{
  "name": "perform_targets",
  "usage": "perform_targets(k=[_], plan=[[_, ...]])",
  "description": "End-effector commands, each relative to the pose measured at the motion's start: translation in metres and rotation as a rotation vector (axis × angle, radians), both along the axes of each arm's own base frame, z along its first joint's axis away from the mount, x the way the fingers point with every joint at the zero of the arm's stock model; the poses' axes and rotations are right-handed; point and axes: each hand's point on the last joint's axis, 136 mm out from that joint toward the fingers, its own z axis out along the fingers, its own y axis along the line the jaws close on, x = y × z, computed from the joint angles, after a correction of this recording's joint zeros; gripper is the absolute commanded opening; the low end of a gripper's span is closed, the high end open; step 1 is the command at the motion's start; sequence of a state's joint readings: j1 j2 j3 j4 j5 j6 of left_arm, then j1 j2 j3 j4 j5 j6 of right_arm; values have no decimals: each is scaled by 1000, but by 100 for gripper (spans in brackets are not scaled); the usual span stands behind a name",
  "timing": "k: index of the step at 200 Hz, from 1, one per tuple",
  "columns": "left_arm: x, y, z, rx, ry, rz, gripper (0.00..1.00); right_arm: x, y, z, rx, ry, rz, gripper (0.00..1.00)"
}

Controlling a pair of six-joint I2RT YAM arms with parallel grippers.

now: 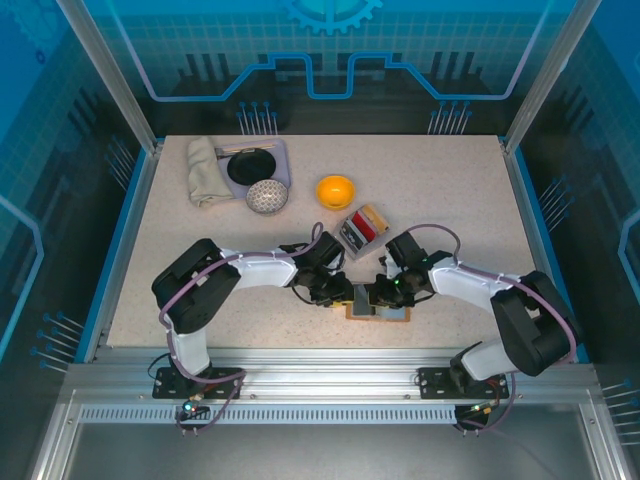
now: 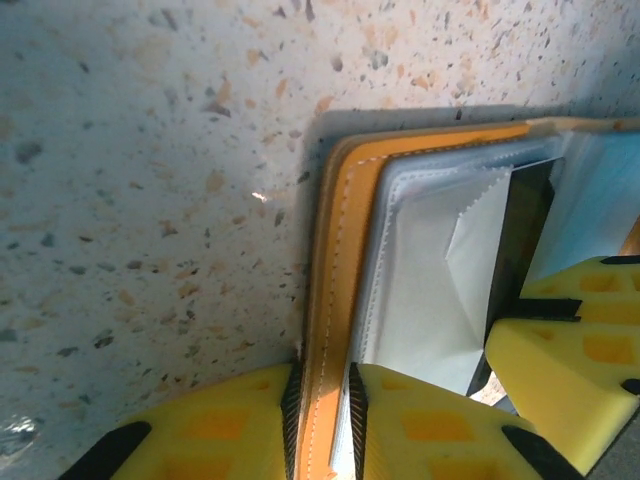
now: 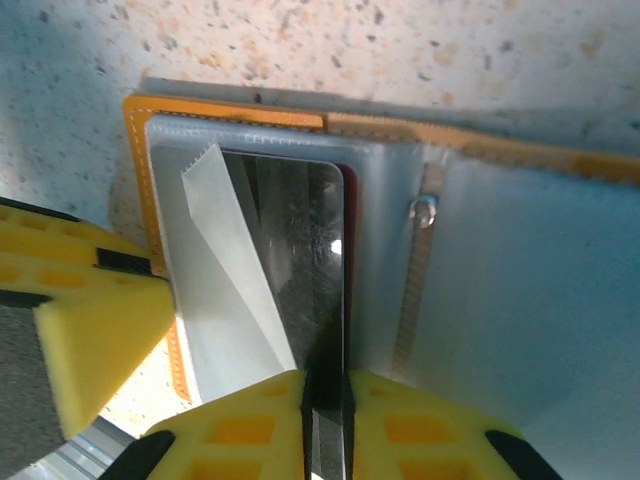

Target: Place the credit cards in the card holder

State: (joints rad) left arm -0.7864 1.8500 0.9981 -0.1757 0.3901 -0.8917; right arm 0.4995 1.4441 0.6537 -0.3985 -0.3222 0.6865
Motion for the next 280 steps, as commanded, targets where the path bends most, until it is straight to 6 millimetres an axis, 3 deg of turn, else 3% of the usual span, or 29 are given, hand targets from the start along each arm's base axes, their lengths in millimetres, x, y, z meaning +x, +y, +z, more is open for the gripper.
perform_targets(k=[1, 61, 102, 127, 157, 170, 181, 218, 244, 280], plan=[[-9, -1, -8, 10, 35, -3, 23, -3, 16, 1, 74, 23, 3, 16], [-7, 9, -4, 34, 8, 43, 22, 0, 24, 2, 111, 28, -5, 18], [-3, 41, 2, 163, -48, 127, 23, 6, 36, 8, 146, 23, 35, 20], [-2, 60, 6, 228, -74, 173, 28, 13, 37, 19, 120, -14, 77, 26], [2, 69, 19, 235, -123, 194, 31, 28, 13, 53, 20, -131, 109, 33], [8, 70, 28, 218, -153, 198, 35, 39, 1, 70, -14, -199, 107, 38], [13, 70, 35, 206, -172, 199, 36, 61, -12, 94, -65, -298, 81, 42], [43, 73, 55, 156, -224, 236, 44, 130, -66, 128, -201, -450, -48, 66], [64, 71, 64, 110, -227, 268, 47, 173, -74, 125, -165, -417, -58, 72], [85, 75, 67, 66, -215, 314, 51, 212, -50, 96, -62, -313, 11, 72]])
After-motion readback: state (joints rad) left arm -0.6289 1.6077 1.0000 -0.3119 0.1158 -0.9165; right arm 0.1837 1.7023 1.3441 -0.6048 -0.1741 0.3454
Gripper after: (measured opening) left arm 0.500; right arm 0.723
